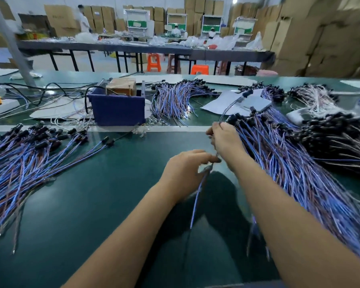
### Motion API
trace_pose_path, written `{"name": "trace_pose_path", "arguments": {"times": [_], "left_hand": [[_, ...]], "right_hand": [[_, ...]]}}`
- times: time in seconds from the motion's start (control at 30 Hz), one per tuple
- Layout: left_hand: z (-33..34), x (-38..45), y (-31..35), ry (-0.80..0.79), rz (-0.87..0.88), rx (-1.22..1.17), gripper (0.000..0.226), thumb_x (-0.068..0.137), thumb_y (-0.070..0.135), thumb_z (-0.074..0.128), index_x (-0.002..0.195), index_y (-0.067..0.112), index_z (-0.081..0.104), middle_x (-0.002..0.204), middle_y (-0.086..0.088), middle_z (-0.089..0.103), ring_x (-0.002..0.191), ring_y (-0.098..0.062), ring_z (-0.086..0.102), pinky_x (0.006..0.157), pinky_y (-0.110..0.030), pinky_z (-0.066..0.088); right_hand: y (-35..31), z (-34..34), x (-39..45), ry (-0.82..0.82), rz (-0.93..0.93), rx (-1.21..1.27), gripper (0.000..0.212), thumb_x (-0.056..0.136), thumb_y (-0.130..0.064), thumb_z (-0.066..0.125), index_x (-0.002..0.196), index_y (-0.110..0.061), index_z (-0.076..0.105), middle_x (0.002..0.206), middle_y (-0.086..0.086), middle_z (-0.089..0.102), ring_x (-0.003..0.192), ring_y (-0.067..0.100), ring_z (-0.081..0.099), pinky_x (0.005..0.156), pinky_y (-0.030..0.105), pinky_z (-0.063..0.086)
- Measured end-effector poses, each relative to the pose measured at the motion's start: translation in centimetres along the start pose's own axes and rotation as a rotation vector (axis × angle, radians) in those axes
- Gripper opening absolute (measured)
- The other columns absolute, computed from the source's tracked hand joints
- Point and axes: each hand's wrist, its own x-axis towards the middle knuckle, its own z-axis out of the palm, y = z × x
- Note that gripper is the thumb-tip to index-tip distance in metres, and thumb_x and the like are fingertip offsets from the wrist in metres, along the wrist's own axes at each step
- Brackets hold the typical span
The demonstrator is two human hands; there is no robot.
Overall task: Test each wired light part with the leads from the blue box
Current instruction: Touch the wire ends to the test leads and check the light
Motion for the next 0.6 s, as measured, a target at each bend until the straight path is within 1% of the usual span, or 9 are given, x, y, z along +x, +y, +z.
{"name": "trace_pose_path", "arguments": {"times": [0.07,0.17,0.2,0.23,0.3,0.37,0.47,0.53,0.6], "left_hand": [[1.9,0.9,2.3,-0.039,0.002,-0.083,0.032,0.088,0.009,0.064,0.114,0.027,0.071,0.108,0.006,0.071,0.099,-0.018,0.065,0.081,-0.036,0.052],[4.5,1.6,4.9,-0.168,0.036,-0.127,0.038,0.09,0.012,0.059,0.125,0.028,0.065,0.118,0.004,0.068,0.11,-0.019,0.061,0.09,-0.035,0.049],[5.1,1.7,5.4,-0.217,0.05,-0.123,0.039,0.09,0.014,0.059,0.126,0.028,0.064,0.119,0.004,0.067,0.111,-0.018,0.059,0.091,-0.034,0.048],[5.6,1.6,5.6,-0.258,0.066,-0.11,0.038,0.091,0.015,0.058,0.126,0.026,0.064,0.119,0.004,0.067,0.112,-0.018,0.058,0.091,-0.034,0.048],[6.2,1.3,5.1,-0.317,0.09,-0.085,0.035,0.09,0.013,0.058,0.123,0.022,0.066,0.117,0.002,0.067,0.109,-0.018,0.057,0.09,-0.034,0.047],[6.2,0.8,4.0,-0.343,0.047,-0.115,0.031,0.09,0.01,0.057,0.118,0.017,0.069,0.115,-0.001,0.067,0.108,-0.018,0.058,0.093,-0.034,0.046],[5.0,0.7,2.4,-0.279,-0.112,-0.182,0.024,0.091,0.012,0.057,0.108,0.018,0.072,0.109,0.0,0.068,0.103,-0.016,0.06,0.094,-0.034,0.045],[3.5,0.5,1.0,-0.19,-0.189,-0.127,0.022,0.09,0.016,0.058,0.102,0.024,0.073,0.103,0.005,0.068,0.098,-0.015,0.06,0.091,-0.035,0.046],[1.6,-0.1,-1.1,-0.098,-0.285,0.001,0.022,0.088,0.017,0.057,0.099,0.027,0.074,0.103,0.006,0.067,0.1,-0.016,0.06,0.092,-0.036,0.045]], "right_hand": [[0.2,-3.7,0.7,0.044,-0.031,-0.245,0.036,0.101,-0.024,0.039,0.079,-0.003,0.058,0.071,0.01,0.053,0.069,0.028,0.05,0.062,0.035,0.037],[1.3,-8.5,0.9,0.099,-0.016,-0.574,0.028,0.097,-0.024,0.043,0.074,-0.011,0.051,0.07,0.007,0.05,0.069,0.029,0.047,0.055,0.033,0.031],[1.7,-9.7,0.8,0.126,0.022,-0.632,0.021,0.097,-0.024,0.044,0.082,-0.012,0.053,0.076,0.007,0.053,0.072,0.029,0.049,0.057,0.033,0.035],[2.2,-10.5,0.7,0.155,0.062,-0.665,0.016,0.096,-0.024,0.045,0.095,-0.012,0.056,0.087,0.008,0.056,0.078,0.03,0.051,0.063,0.035,0.04],[2.9,-11.5,0.3,0.205,0.127,-0.694,0.029,0.094,-0.022,0.047,0.12,-0.012,0.054,0.112,0.012,0.055,0.092,0.031,0.053,0.072,0.036,0.042],[3.3,-11.5,0.0,0.248,0.152,-0.725,0.041,0.092,-0.02,0.048,0.131,-0.011,0.047,0.13,0.018,0.044,0.109,0.036,0.049,0.076,0.036,0.04],[2.8,-9.5,-0.7,0.305,0.077,-0.77,0.044,0.089,-0.017,0.049,0.133,-0.01,0.044,0.136,0.019,0.036,0.121,0.035,0.037,0.083,0.039,0.037],[1.9,-6.8,-1.0,0.309,-0.03,-0.781,0.042,0.088,-0.017,0.05,0.13,-0.012,0.045,0.133,0.017,0.037,0.119,0.032,0.036,0.085,0.036,0.032],[0.8,-3.4,-1.4,0.263,-0.141,-0.796,0.04,0.089,-0.019,0.051,0.129,-0.013,0.046,0.129,0.015,0.039,0.116,0.031,0.036,0.087,0.035,0.031]]}}
